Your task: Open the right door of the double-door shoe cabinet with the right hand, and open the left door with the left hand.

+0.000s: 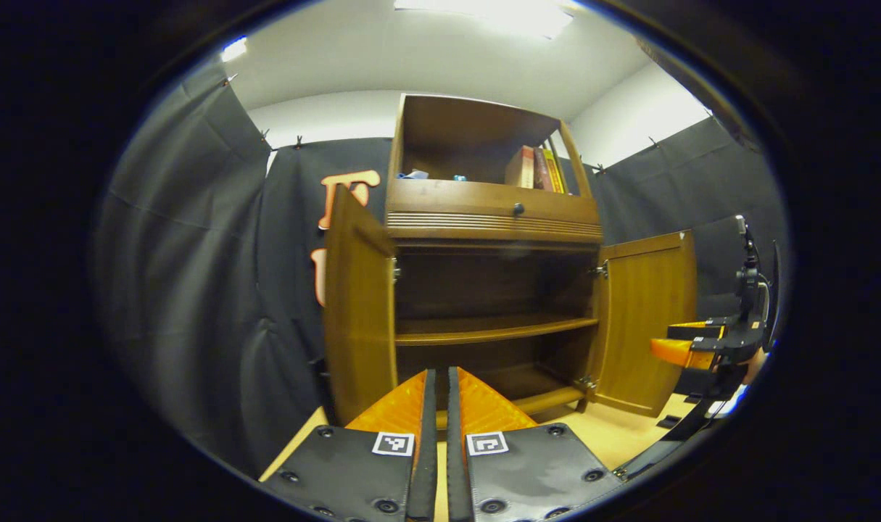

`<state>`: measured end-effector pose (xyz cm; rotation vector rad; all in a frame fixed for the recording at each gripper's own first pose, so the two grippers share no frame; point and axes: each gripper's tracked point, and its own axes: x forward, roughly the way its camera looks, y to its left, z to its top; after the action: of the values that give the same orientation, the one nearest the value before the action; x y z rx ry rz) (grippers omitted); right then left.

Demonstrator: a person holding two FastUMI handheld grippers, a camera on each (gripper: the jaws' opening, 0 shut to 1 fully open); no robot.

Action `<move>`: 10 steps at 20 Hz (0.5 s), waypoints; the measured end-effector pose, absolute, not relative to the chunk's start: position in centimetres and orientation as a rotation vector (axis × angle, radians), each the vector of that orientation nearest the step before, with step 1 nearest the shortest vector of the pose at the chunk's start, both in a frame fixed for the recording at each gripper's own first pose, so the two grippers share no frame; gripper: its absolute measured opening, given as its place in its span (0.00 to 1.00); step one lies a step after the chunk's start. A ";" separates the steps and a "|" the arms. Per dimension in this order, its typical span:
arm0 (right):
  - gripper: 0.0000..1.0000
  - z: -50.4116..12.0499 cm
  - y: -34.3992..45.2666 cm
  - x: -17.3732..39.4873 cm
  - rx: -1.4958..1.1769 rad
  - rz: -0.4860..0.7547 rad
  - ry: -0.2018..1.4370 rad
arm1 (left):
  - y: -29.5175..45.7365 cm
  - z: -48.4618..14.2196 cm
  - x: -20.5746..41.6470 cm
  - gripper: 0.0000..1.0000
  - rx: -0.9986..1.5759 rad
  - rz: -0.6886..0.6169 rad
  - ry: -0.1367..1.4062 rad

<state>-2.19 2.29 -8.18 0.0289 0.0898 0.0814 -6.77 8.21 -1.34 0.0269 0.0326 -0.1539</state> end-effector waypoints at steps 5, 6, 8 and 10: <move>0.92 -6.4 -0.5 -2.9 0.045 0.075 0.052 | 1.4 -2.0 -2.4 0.12 0.008 -0.107 -0.015; 0.92 -6.2 -0.5 -3.1 0.059 0.085 0.047 | 0.6 -2.3 -1.7 0.12 -0.006 -0.093 -0.016; 0.94 -6.0 -0.7 -3.5 0.068 0.091 0.036 | -0.5 -3.0 -0.7 0.13 -0.041 -0.069 -0.014; 1.00 -6.0 -0.8 -3.9 0.066 0.098 0.035 | -2.2 -4.1 0.1 0.26 -0.082 -0.085 0.005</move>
<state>-3.89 -0.75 -6.03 0.0663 0.0351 0.0980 0.07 -2.17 -4.08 -0.0818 0.0050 -0.0853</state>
